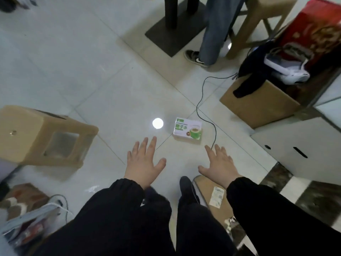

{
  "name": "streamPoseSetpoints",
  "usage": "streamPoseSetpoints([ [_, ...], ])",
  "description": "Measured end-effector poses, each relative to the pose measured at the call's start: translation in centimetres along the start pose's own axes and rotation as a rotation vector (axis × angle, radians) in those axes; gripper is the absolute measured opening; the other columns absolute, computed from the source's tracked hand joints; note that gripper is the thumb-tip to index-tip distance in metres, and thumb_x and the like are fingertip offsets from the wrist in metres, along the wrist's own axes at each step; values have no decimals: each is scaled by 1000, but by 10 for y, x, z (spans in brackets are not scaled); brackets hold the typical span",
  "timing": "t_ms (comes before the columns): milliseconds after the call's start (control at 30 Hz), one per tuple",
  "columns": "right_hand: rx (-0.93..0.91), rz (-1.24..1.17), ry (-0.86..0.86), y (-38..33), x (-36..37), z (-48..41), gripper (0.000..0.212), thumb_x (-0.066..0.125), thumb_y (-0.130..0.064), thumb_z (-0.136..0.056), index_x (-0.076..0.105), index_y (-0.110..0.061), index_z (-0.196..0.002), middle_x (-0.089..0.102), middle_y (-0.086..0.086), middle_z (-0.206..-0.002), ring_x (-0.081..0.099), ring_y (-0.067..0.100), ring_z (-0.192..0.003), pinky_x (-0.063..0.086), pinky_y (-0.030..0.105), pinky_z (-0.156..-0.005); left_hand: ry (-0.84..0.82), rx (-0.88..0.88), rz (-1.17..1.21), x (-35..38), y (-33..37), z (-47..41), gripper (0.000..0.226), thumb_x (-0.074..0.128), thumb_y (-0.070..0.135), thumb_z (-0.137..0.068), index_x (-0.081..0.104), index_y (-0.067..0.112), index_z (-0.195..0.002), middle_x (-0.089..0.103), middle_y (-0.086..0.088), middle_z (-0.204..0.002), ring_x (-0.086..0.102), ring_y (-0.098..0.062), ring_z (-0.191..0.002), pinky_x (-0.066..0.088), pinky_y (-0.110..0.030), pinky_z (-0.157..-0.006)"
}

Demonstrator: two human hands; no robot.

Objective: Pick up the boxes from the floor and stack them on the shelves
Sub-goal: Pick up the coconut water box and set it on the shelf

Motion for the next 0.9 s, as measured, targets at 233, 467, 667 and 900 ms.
streamPoseSetpoints([
  [233,300,-404,-40,1,32,-64,86,59,-49,-87,22,-24,-161,18,10,-168,13,26,-155,24,46,-123,-209,74,50,42,-39,-122,80,35,60,-97,3,29,-164,13,-5,-171,6,-29,-157,10,-48,-126],
  [467,446,-664,-82,17,86,-169,78,62,-38,-86,35,-18,-156,47,6,-153,63,21,-113,49,31,-89,-306,-13,185,104,-76,-250,74,47,45,-102,13,22,-164,26,-6,-166,15,-25,-153,16,-41,-123],
  [667,460,-693,-90,58,158,-312,77,63,-43,-94,28,-20,-159,44,12,-153,52,21,-107,38,29,-89,-380,-107,305,221,-94,-341,74,50,42,-100,17,24,-164,29,-1,-166,22,-21,-153,22,-38,-120],
  [900,576,-829,18,136,236,-463,95,66,-50,-90,14,-18,-163,43,11,-152,50,27,-123,35,29,-88,-419,-255,614,370,-91,-451,83,54,40,-99,8,23,-165,18,7,-170,23,-13,-153,23,-24,-109],
])
Point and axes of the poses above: each hand's wrist, its own z-axis away from the middle knuckle, its own x-axis out of the palm, y = z × x, the point moved 8 cm from there along -z, towards the middle knuckle
